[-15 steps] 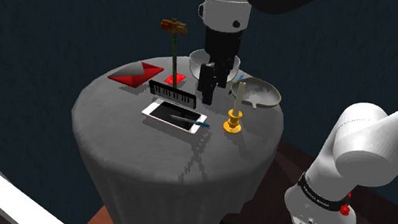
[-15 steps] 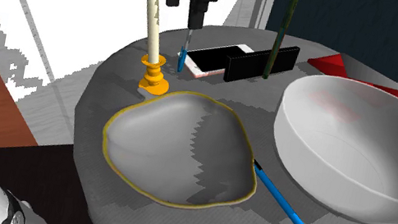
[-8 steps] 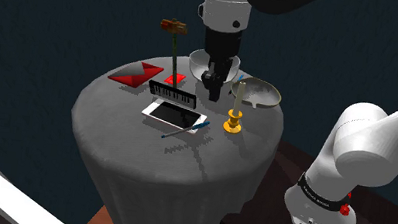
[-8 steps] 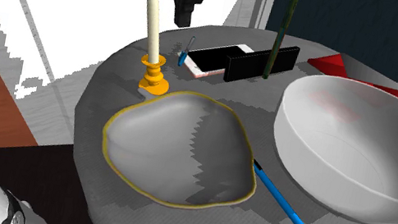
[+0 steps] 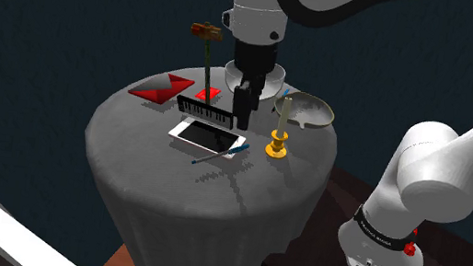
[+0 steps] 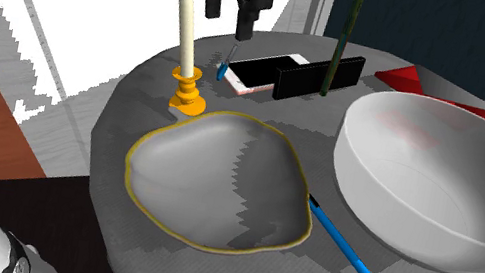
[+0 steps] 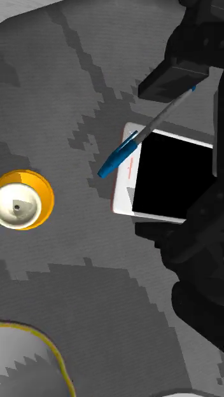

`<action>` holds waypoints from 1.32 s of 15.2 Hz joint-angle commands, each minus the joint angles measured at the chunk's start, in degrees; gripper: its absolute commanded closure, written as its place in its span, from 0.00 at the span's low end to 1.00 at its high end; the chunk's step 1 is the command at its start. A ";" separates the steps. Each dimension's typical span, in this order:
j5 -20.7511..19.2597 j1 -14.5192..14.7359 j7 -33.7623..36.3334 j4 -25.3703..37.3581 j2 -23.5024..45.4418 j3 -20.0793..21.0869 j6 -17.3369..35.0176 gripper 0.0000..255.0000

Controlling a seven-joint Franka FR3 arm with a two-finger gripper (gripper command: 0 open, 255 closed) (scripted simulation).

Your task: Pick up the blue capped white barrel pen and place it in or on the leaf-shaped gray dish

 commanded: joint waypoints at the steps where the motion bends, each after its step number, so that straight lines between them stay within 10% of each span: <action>1: -2.13 3.09 -11.40 0.28 3.14 -0.27 2.81 0.00; 5: -5.94 9.67 -33.27 -0.36 8.29 -0.28 9.05 0.00; 20: -6.14 9.52 -33.02 -4.86 10.03 0.14 15.25 0.00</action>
